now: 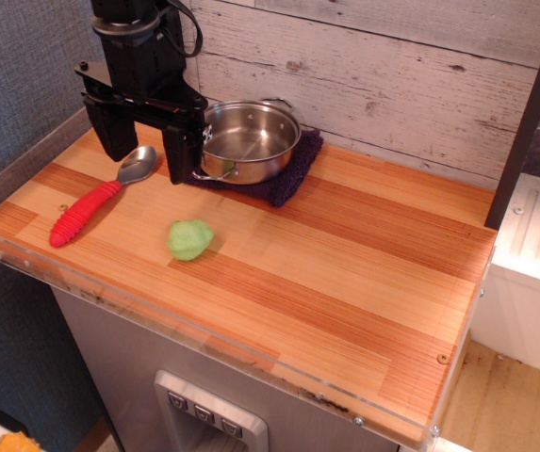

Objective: Place the green broccoli inside the silver pot.

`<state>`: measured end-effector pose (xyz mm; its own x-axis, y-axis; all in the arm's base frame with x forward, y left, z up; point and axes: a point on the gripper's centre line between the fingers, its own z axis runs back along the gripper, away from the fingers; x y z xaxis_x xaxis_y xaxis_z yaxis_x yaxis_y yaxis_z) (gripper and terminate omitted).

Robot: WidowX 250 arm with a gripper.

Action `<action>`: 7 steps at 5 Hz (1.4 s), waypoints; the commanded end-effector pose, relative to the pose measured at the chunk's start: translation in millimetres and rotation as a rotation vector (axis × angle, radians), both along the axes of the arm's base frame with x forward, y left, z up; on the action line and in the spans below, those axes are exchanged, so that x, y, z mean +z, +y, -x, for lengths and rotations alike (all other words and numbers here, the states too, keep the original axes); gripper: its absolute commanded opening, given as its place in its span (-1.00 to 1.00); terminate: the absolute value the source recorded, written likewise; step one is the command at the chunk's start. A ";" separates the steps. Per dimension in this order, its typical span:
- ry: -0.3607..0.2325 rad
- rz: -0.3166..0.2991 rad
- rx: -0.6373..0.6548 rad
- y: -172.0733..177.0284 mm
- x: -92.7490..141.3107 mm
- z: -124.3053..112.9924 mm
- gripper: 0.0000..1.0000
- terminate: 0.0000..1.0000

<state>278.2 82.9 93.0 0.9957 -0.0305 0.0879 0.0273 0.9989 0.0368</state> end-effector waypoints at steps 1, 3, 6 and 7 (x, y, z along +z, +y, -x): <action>0.000 0.000 0.000 0.0 0.0 0.0 1.00 -1.00; 0.002 -0.017 0.014 -12.5 -33.7 -4.7 1.00 -1.00; 0.052 -0.073 0.036 -11.0 -70.3 -8.5 1.00 -1.00; 0.082 -0.070 0.034 -14.3 -78.9 -3.9 1.00 -1.00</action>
